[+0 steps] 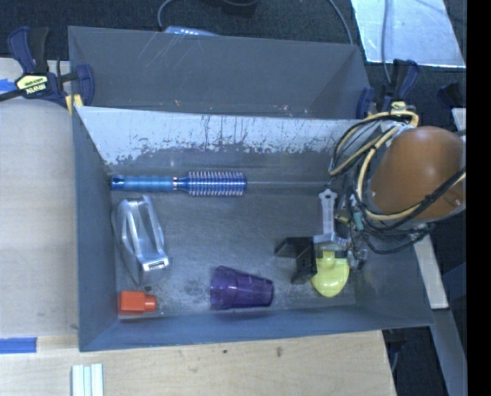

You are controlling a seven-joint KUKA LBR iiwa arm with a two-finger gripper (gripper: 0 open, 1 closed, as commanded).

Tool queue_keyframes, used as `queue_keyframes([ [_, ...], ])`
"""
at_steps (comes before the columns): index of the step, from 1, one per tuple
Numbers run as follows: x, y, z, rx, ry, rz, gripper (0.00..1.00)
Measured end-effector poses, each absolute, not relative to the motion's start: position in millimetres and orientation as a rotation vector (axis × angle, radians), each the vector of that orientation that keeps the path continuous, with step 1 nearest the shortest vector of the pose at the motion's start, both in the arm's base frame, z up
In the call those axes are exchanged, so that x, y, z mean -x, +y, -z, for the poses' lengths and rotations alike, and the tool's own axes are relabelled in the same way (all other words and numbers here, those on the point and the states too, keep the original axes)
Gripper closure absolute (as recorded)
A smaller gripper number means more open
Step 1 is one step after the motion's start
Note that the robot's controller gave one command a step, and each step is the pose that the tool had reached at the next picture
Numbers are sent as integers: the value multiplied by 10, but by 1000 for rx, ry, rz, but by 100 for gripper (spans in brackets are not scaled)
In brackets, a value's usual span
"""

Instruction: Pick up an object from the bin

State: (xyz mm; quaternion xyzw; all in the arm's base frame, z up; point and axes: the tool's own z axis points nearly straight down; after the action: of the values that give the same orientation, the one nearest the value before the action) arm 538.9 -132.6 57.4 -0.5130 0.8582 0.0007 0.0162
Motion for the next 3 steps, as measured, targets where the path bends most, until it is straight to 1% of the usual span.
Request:
queue_keyframes([
  [2,-5372,-1336,-636,1670,2629,1,100],
  [3,-5366,-1362,-709,1657,2639,5,100],
])
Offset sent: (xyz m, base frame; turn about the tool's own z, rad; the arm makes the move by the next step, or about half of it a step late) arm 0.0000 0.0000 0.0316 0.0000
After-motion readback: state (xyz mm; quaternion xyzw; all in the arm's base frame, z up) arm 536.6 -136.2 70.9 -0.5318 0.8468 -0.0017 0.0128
